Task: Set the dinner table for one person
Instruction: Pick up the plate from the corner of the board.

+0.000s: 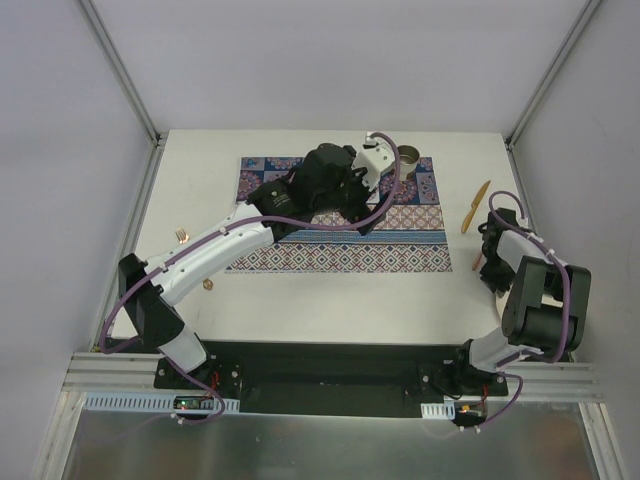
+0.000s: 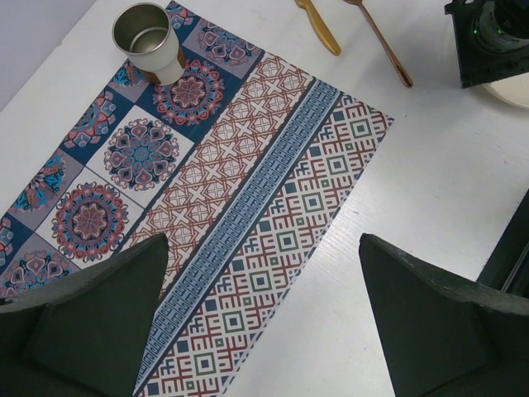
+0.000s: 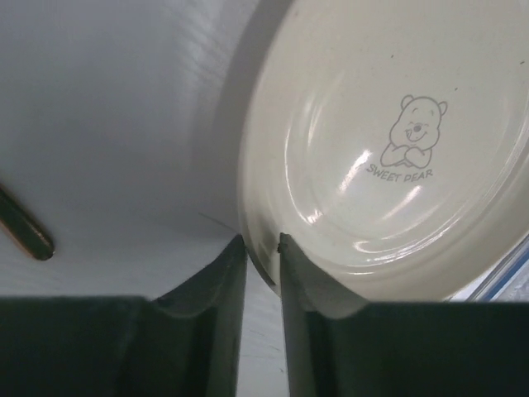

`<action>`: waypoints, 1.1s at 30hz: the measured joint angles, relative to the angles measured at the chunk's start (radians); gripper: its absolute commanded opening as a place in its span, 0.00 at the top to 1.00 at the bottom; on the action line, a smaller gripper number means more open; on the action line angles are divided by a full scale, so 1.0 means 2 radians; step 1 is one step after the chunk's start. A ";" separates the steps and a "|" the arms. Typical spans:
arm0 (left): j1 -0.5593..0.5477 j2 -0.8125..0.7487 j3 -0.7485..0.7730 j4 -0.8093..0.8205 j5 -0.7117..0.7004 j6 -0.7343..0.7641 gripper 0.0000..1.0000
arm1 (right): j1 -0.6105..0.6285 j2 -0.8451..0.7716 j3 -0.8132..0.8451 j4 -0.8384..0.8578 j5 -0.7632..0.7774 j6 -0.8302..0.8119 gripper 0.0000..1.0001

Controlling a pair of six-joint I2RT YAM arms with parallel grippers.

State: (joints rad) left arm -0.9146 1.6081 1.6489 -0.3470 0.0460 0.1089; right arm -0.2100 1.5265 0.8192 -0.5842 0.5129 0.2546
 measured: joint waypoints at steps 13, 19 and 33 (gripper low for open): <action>0.000 0.000 -0.012 0.006 -0.002 0.004 0.02 | -0.004 0.017 0.009 0.000 0.029 0.003 0.99; 0.000 0.001 -0.014 0.007 -0.001 0.004 0.02 | -0.003 -0.008 0.009 0.001 0.012 -0.001 0.99; 0.010 0.050 -0.059 0.021 0.011 -0.035 0.03 | 0.099 -0.132 0.101 -0.017 -0.112 -0.060 0.99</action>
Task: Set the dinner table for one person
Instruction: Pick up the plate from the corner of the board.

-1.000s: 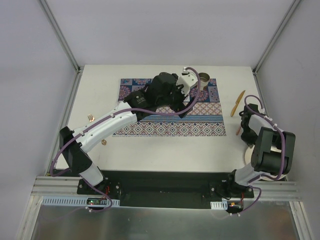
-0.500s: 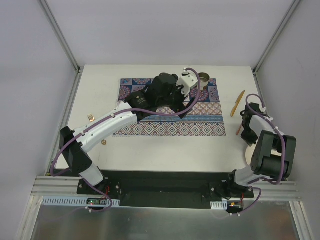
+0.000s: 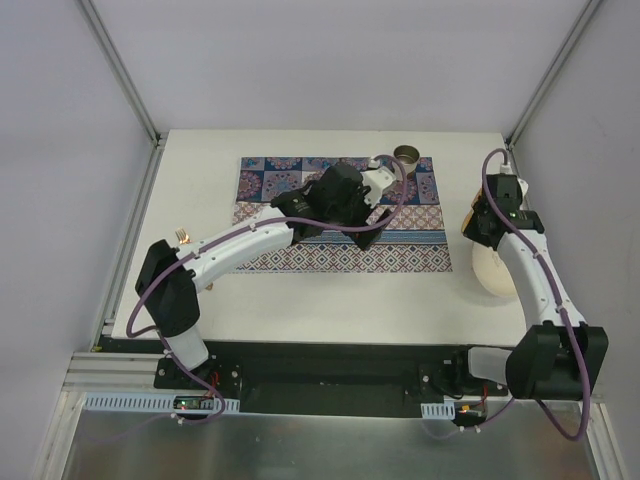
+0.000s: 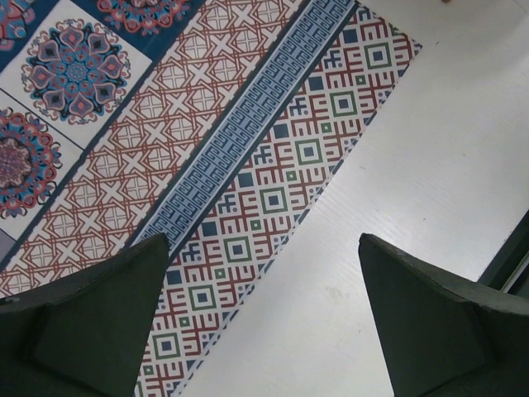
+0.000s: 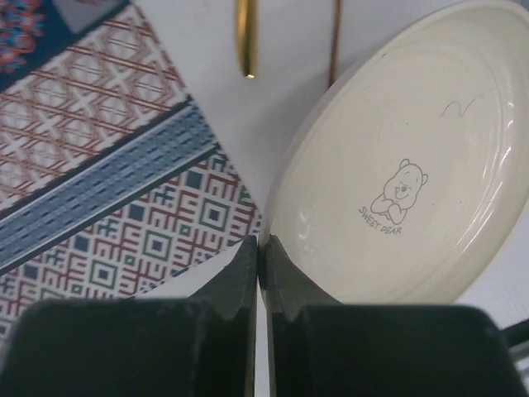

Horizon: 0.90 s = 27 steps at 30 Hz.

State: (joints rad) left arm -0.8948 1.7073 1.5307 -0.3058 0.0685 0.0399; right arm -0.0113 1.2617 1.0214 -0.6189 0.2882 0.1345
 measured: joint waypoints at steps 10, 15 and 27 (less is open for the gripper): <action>0.003 0.003 -0.052 0.049 0.014 -0.039 0.03 | 0.057 -0.046 0.031 0.017 -0.152 -0.034 0.99; 0.003 0.004 -0.121 0.115 0.017 -0.082 0.04 | 0.065 -0.052 0.028 0.062 -0.221 -0.030 0.99; -0.003 -0.009 -0.283 0.343 -0.073 -0.195 0.01 | 0.074 0.081 0.133 0.126 -0.336 0.038 0.99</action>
State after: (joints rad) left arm -0.9005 1.6890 0.9642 0.3801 -0.0780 -0.3508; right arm 0.1364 1.4246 1.2873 -0.3676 -0.3828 0.2096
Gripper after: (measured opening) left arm 0.974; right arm 0.034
